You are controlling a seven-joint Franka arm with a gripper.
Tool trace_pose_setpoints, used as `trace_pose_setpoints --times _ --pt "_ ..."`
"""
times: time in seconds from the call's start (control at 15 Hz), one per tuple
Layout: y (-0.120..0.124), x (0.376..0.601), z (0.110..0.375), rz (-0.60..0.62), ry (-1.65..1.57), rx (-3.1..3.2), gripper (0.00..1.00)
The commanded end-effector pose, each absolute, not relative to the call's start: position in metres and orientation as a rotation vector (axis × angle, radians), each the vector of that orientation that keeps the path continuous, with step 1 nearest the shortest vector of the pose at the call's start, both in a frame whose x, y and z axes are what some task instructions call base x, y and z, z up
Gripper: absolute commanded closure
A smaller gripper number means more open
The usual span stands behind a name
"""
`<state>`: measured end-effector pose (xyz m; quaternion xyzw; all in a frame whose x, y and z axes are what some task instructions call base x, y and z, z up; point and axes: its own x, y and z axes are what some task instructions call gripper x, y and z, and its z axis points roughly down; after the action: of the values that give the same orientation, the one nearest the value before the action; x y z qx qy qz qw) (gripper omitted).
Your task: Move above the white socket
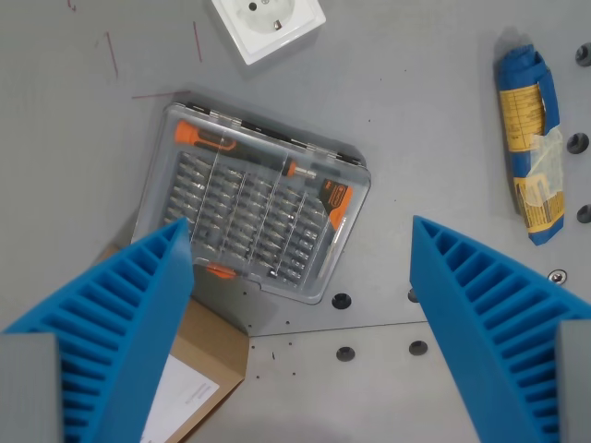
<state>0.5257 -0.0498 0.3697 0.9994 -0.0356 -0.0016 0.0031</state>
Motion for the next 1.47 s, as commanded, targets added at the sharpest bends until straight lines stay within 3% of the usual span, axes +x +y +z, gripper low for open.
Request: trace_pose_setpoints --times 0.07,0.73,1.47 --pt "-0.05 0.525 0.372 0.001 -0.111 3.134 0.0" --pt "-0.049 0.527 0.367 0.012 -0.057 3.134 0.0" --pt "-0.047 0.536 0.343 0.055 0.104 3.126 0.0"
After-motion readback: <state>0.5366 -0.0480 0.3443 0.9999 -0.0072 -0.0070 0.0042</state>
